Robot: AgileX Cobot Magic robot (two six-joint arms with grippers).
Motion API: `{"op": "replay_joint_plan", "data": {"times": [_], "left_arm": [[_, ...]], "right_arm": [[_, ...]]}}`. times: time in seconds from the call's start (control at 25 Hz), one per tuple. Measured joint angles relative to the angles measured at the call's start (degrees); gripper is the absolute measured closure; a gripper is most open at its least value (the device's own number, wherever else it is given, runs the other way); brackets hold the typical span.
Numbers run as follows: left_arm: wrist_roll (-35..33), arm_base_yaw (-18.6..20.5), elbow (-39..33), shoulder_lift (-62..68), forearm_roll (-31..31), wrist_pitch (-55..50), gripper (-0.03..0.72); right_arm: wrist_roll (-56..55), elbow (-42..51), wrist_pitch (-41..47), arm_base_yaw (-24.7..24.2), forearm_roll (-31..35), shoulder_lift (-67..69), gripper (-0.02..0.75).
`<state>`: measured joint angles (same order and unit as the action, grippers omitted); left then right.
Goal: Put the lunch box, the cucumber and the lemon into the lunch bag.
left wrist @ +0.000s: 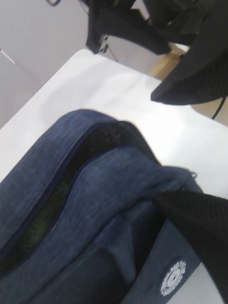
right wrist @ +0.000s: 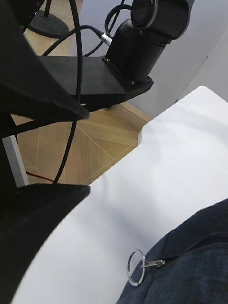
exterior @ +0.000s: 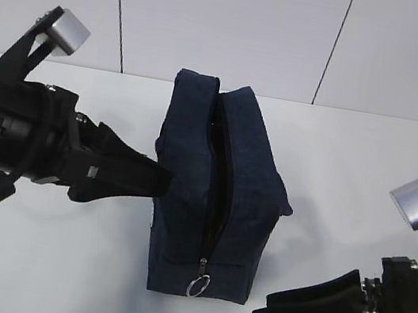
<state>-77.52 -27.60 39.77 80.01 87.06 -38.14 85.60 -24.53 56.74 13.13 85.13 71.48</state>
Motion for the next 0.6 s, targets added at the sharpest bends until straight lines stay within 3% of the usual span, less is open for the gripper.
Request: {"op": "replay_joint_plan", "data": {"times": [0.6], "left_arm": [[-7.36, 0.00, 0.01, 9.63, 11.94, -0.58, 0.267]], "right_arm": [[2.25, 1.28, -1.07, 0.00, 1.67, 0.00, 0.402]]}}
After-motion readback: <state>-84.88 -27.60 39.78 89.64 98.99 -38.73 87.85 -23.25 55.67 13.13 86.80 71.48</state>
